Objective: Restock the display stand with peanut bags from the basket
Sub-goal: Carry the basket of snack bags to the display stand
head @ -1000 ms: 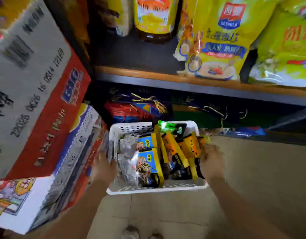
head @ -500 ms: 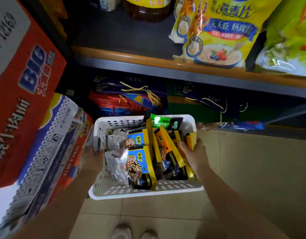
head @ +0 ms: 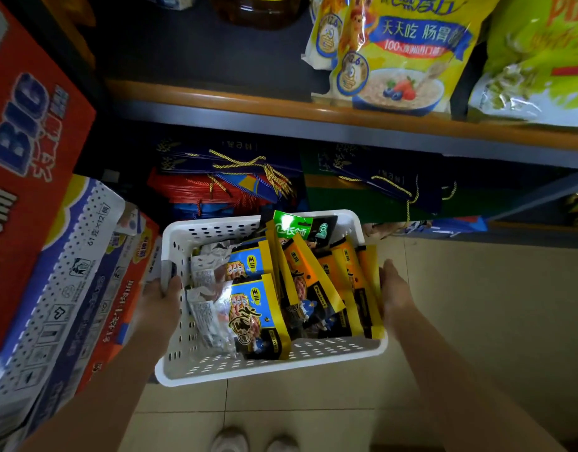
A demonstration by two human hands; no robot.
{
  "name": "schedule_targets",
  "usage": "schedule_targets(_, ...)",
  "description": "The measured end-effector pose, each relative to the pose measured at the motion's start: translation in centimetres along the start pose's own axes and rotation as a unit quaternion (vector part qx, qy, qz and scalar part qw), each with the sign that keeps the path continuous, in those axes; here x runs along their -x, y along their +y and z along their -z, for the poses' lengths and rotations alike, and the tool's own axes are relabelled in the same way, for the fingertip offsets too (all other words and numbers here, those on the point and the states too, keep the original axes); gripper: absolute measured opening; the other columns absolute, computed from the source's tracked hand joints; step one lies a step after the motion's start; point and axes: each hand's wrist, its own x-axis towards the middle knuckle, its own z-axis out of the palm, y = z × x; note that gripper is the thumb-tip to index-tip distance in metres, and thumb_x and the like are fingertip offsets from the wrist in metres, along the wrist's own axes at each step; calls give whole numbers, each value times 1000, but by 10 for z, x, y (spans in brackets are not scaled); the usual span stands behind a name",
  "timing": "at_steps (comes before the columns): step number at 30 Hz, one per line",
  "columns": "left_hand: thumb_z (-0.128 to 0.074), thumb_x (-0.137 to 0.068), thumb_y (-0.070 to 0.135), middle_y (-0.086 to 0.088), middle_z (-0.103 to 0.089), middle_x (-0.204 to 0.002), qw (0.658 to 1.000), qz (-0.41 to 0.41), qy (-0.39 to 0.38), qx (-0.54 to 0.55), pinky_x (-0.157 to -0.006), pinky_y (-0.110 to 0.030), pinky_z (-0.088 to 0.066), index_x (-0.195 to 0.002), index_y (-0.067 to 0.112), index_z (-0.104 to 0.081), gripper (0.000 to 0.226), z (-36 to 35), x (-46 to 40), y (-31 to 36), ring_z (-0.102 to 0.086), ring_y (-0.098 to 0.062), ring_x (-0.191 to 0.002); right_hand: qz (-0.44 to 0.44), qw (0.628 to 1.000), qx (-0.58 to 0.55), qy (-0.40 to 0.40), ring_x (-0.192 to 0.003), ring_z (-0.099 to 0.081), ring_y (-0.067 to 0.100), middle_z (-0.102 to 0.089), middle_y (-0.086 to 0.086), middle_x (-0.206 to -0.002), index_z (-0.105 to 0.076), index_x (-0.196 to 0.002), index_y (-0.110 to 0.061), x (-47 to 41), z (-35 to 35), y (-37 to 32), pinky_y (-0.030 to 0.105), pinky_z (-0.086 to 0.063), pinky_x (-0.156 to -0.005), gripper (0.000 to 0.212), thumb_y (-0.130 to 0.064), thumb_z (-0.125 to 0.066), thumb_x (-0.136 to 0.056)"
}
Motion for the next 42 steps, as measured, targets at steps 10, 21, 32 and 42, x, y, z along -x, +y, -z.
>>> schedule_targets(10,-43,-96,30,-4,-43,-61,993,18,-48,108,-48,-22,-33,-82,10,-46,25,8,18,26,-41,-15,-43,108,951,283,63,-50,-47,15,-51,0,-56,-52,-63,-14,-13,-15,7,25,-37,-51,45,-54,-67,-74)
schedule_targets(21,-43,-96,25,-5,-46,-71,997,-41,-27,57,-53,-21,-30,-64,30,-36,34,60,64,69,-36,-7,-58,194,940,251,121,-49,-40,16,-44,3,-51,-42,-51,-13,70,20,-8,26,-30,-48,44,-23,-46,-94)
schedule_targets(32,-49,-89,23,-17,-54,-64,969,-218,-107,-56,-58,-37,-45,-69,7,-50,26,130,257,243,-56,-33,-63,130,949,143,248,-68,-51,29,-52,11,-61,-55,-68,-3,281,198,-65,31,-38,-62,42,-33,-45,-95)
schedule_targets(42,-49,-90,13,-4,-32,-45,874,-407,-221,-146,-42,-25,-20,-54,12,-31,40,-14,422,415,-31,-19,-39,33,915,-25,401,-70,-55,30,-62,20,-84,-65,-98,5,334,411,-53,28,-40,-53,47,-37,-48,-92)
